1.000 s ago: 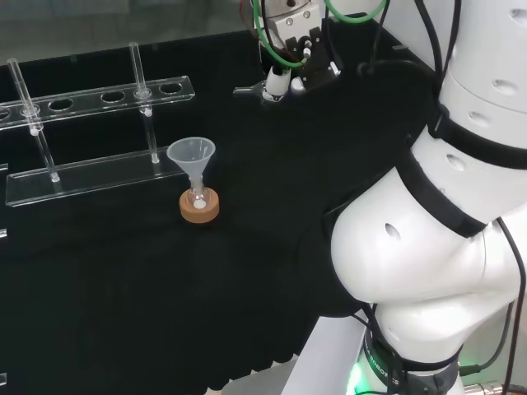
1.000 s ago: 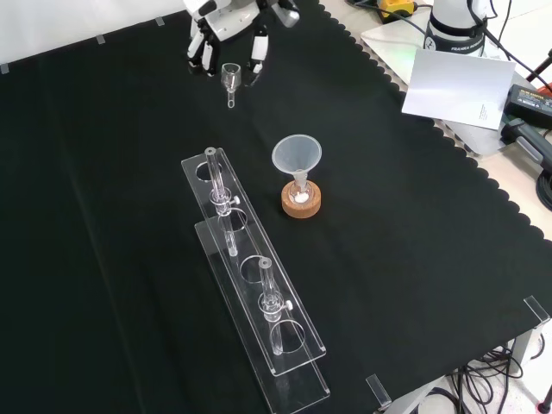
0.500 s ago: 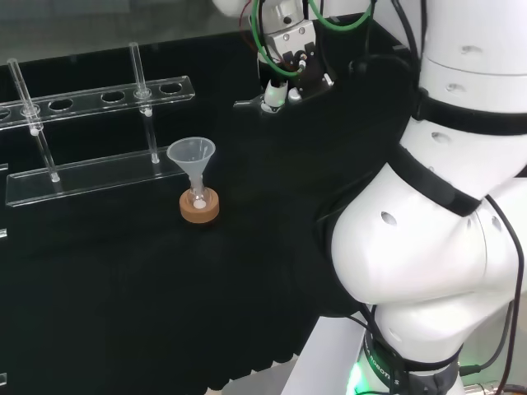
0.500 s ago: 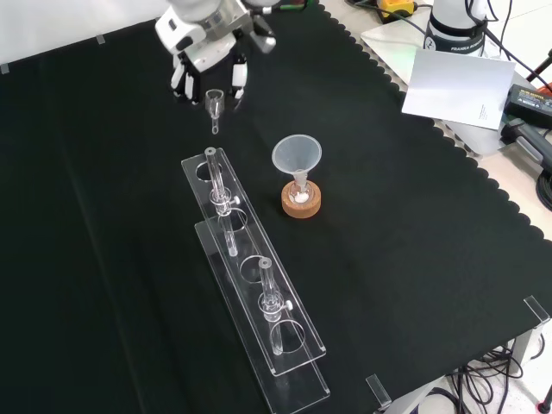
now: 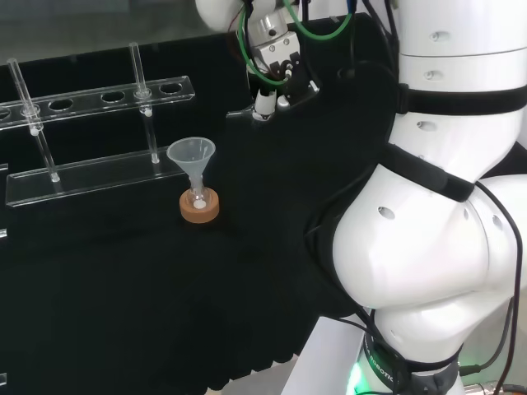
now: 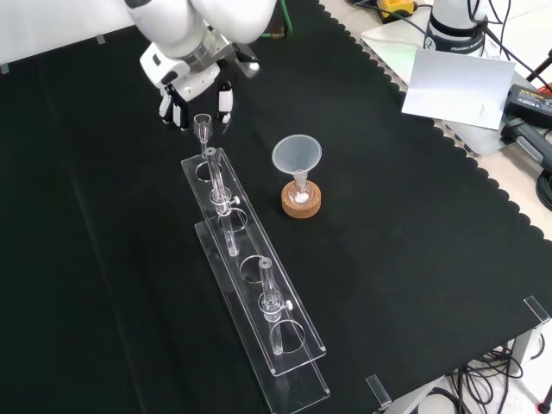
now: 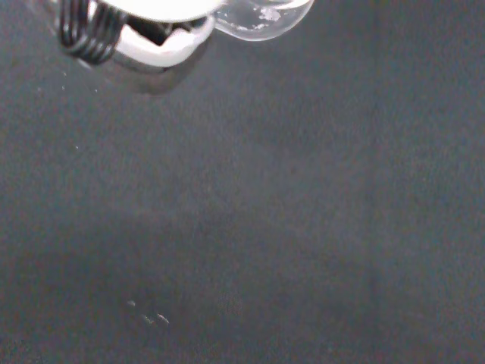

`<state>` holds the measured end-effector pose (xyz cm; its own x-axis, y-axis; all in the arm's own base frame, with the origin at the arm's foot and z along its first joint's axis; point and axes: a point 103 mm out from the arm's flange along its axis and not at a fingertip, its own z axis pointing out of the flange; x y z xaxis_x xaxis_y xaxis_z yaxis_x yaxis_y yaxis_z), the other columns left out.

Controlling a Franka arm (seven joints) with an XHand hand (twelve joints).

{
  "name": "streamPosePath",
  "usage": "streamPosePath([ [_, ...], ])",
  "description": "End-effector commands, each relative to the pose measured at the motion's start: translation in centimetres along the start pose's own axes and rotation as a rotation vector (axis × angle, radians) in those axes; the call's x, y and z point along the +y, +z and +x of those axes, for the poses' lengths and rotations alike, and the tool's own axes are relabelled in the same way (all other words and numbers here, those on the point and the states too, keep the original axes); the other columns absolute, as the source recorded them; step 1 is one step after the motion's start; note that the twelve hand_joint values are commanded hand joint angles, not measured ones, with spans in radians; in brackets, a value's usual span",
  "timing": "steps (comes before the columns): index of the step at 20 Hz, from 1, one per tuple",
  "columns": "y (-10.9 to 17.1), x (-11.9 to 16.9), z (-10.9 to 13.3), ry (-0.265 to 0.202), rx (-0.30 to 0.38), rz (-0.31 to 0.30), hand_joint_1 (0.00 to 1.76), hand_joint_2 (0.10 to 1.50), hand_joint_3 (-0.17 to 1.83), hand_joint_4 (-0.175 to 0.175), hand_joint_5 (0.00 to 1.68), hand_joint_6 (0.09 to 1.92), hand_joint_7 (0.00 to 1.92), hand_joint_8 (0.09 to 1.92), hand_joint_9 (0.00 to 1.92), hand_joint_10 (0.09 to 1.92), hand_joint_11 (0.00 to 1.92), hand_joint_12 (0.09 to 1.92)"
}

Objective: Put the weighing funnel back on the table.

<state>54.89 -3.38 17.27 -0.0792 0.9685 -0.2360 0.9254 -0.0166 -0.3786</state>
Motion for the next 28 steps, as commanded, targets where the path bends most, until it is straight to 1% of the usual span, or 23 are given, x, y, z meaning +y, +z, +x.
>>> streamPosePath([
  [1,2.0,1.7,0.3,-0.027,-0.005,0.028,1.12,0.71,0.53,0.175,1.31,0.56,0.63,0.65,1.11,0.15,1.02,0.88],
  [7,3.6,3.2,0.9,-0.046,-0.008,0.057,1.12,0.71,0.53,0.175,1.31,0.56,0.63,0.65,1.11,0.15,1.02,0.88],
  [18,5.5,4.9,1.5,-0.063,-0.005,0.105,1.12,0.71,0.53,0.175,1.31,0.56,0.63,0.65,1.11,0.14,1.02,0.88],
  [28,6.1,5.6,2.1,-0.074,-0.014,0.129,1.12,0.71,0.53,0.175,1.31,0.56,0.62,0.65,1.11,0.14,1.02,0.88],
])
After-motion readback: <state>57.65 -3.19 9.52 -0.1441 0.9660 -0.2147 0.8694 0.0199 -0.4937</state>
